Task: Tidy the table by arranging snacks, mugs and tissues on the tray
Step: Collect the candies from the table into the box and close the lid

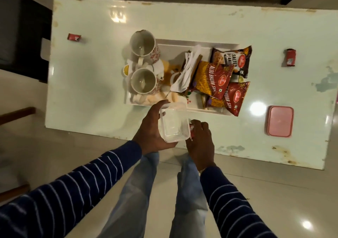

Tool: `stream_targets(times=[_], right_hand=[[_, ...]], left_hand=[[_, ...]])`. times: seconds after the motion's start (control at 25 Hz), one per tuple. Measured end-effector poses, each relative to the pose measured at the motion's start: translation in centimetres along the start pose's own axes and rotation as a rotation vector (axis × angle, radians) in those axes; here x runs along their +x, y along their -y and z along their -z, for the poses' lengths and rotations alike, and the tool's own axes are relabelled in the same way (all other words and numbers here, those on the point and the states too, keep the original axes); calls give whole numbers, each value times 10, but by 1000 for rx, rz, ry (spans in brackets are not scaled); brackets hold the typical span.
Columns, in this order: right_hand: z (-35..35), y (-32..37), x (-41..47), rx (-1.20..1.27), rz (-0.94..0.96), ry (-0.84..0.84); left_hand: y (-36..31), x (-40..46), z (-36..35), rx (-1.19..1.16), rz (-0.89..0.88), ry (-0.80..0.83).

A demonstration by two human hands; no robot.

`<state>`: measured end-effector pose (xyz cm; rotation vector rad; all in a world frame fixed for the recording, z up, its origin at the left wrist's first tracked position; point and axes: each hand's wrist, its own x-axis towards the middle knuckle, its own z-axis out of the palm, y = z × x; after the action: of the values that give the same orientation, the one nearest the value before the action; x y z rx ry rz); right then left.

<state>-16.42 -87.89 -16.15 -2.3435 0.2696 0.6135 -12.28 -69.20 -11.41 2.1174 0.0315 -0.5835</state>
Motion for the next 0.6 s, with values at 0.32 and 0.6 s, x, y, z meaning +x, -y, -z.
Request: stream_targets(times=[0.32, 0.6], right_hand=[[34, 34, -2, 239, -87, -298], [20, 131, -39, 190, 258, -230]], left_hand=[[19, -22, 17, -82, 0, -60], [39, -35, 34, -198, 0, -153]])
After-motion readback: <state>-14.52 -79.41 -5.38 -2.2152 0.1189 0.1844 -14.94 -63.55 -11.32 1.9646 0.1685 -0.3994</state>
